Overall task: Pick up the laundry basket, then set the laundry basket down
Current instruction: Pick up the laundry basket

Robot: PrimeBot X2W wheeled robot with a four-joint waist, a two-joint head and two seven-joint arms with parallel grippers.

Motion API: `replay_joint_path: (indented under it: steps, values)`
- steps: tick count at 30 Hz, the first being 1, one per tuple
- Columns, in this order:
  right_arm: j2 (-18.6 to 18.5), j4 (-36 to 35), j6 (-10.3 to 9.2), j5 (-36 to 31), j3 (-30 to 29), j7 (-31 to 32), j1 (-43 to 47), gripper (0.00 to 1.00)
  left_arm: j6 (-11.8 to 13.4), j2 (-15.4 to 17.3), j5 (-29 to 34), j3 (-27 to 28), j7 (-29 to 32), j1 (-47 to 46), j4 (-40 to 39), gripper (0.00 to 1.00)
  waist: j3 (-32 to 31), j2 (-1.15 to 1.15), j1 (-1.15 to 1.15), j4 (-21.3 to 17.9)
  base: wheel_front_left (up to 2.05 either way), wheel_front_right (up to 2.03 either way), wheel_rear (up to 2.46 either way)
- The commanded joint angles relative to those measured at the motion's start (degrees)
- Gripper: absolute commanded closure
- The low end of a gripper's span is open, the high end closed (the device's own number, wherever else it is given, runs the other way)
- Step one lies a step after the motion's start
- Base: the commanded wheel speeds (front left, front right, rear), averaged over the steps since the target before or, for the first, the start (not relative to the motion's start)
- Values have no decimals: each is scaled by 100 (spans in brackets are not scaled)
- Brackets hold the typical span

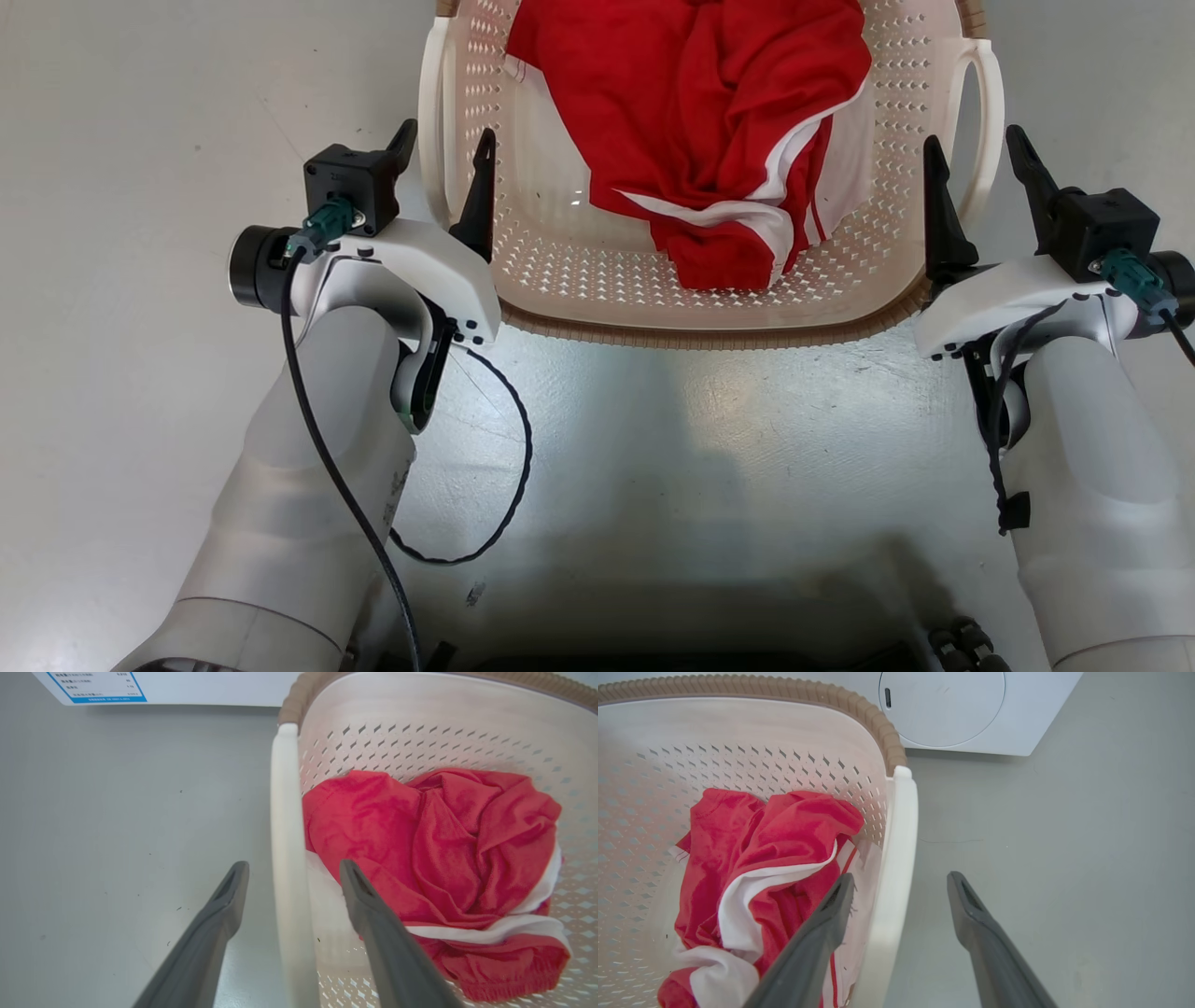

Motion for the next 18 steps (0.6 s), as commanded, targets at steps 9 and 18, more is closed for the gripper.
replay_joint_path:
  steps: [9, 18]
  values:
    - [53, -27, 34, 91, 175, -78, 155, 0, 69, 121, -37, 13, -35, 33, -21, 0, 43, 0, 0, 23, 0, 0, 0]
    - [53, 56, 34, 148, 219, -78, 152, 0, 85, 121, -32, -24, -35, 36, 8, 0, 29, 0, 0, 23, 0, 0, 0]
